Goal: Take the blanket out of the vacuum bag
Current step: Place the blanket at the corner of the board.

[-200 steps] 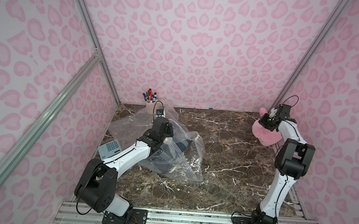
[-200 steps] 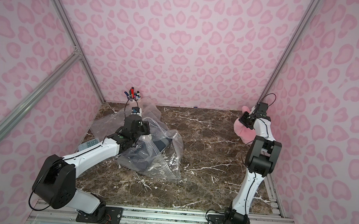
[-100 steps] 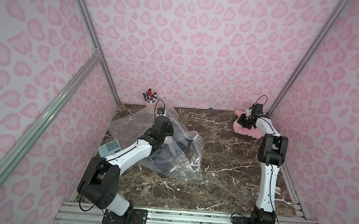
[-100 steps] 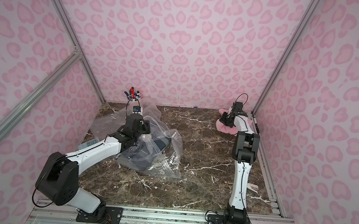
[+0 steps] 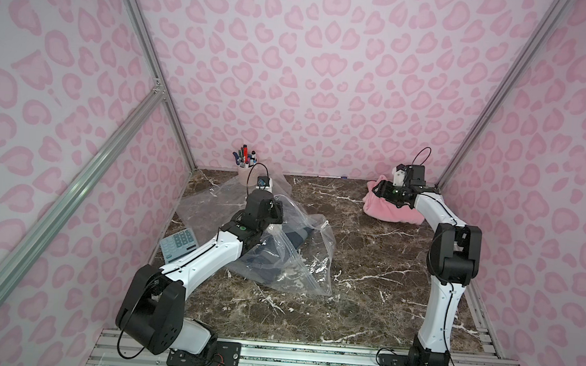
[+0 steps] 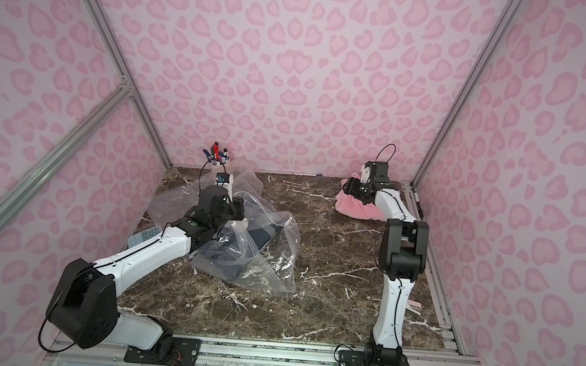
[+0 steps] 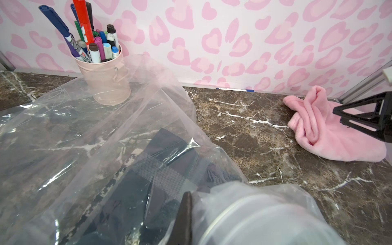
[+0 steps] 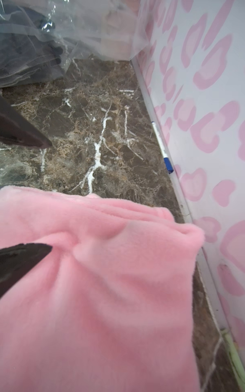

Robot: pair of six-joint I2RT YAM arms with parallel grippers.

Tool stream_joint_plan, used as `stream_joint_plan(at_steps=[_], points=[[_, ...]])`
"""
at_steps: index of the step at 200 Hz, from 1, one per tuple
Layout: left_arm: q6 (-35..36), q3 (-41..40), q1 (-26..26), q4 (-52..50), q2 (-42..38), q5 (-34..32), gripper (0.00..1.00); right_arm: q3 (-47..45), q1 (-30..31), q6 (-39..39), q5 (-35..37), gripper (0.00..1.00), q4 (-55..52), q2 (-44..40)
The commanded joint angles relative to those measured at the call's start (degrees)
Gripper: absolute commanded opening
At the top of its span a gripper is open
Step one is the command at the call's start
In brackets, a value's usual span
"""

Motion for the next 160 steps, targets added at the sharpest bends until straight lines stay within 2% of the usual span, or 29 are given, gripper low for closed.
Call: stream_joint_plan(at_steps=[1,29,49,66,90,105,134,146,160], points=[[0.7,-0.6,0.1,0.2,-0.3,1.1,0.04,0.8,-1.1,3.8,-8.4,0.71,7.0,3.3],[1.1,-0.2,0.0,-0.4,0.8,1.2,0.04,6.9,-2.8,11.9,-19.6,0.71,16.2,11.9],[1.3,-0.2,0.1,-0.3,1.2,1.2,0.04,15.2,-2.6,15.1,-23.1,0.7,16.9,18.1],[1.3,-0.1,0.1,-0.4,1.6,1.1,0.04,25.8,-2.5,15.2,-22.6,0.7,8.4,24.0],[1.5,0.2,0.1,-0.8,1.7,1.2,0.04,36.6,-2.3,11.9,-17.2,0.68,-5.7,27.8],[1.8,0.2,0.1,-0.8,1.7,0.9,0.04,36.3,-2.0,10.8,-13.4,0.68,-7.4,24.7],[1.8,0.8,0.1,-0.7,2.9,1.2,0.04,29.8,-2.0,13.0,-10.4,0.68,-1.6,17.8],[1.3,0.7,0.1,-0.3,3.3,1.9,0.04,27.8,-2.1,13.7,-11.5,0.69,-0.9,17.8],[0.7,0.4,0.0,0.4,3.4,2.9,0.04,27.7,-2.1,11.7,-11.6,0.68,-5.7,19.5]])
